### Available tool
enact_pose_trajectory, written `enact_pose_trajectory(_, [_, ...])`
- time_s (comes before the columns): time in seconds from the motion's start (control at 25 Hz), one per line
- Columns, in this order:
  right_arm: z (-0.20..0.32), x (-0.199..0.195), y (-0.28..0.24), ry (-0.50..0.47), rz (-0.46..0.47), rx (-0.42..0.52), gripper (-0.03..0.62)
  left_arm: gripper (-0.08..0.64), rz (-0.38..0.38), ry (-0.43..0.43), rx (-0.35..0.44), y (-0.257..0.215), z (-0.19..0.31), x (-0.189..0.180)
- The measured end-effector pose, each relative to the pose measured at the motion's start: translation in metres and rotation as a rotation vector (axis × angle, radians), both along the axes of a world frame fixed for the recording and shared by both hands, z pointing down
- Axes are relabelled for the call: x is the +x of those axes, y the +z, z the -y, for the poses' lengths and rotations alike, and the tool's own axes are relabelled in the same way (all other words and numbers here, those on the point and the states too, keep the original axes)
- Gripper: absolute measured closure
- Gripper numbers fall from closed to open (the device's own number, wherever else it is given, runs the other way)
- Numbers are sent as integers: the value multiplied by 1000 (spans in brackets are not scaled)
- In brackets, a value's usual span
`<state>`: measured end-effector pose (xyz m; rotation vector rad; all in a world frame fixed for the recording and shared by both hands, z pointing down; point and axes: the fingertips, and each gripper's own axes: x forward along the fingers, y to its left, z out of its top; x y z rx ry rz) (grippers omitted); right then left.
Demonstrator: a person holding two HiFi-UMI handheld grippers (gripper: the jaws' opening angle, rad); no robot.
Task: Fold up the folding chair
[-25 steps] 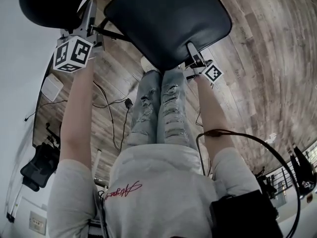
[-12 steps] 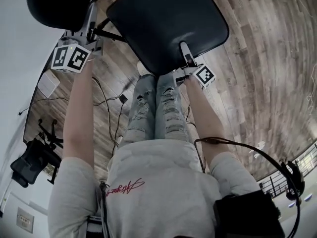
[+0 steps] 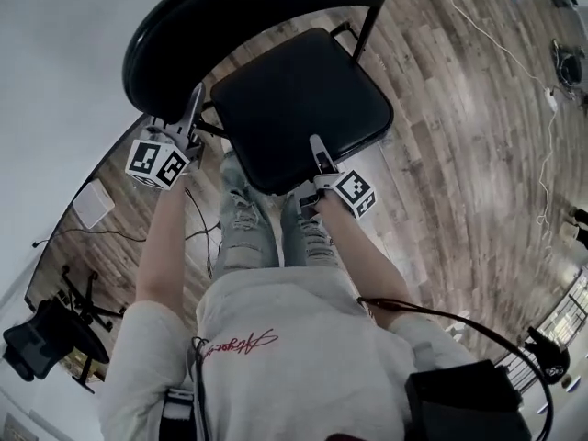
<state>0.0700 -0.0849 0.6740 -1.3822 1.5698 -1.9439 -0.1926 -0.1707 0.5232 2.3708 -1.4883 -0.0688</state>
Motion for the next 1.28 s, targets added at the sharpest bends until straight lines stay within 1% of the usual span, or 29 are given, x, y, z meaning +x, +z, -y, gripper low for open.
enact_pose_trajectory(0.16, [28, -28, -40, -1, -2, -12, 418, 509, -12, 54, -3, -14, 12, -13])
enact_pose_trajectory(0.28, [52, -47, -60, -4, -20, -31, 428, 518, -24, 85, -17, -21, 26, -23])
enact_pose_trajectory(0.4, [75, -66, -76, -10, -55, -69, 431, 518, -27, 85, -25, -26, 40, -34])
enact_pose_trajectory(0.56, [110, -97, -100, -5, -51, -62, 454, 523, -28, 82, -28, -34, 64, -55])
enact_pose_trajectory(0.68, [127, -110, -103, 8, -70, -77, 454, 523, -41, 89, -46, -31, 83, -66])
enact_pose_trajectory(0.84, [134, -119, -104, 23, -84, -98, 454, 528, -48, 91, -60, -29, 94, -76])
enact_pose_trajectory(1.04, [147, -130, -107, 56, -104, -128, 454, 528, -23, 74, -59, -32, 107, -83])
enact_pose_trajectory(1.28, [177, -143, -116, 76, -141, -190, 454, 532, 0, 98, -42, -42, 124, -82])
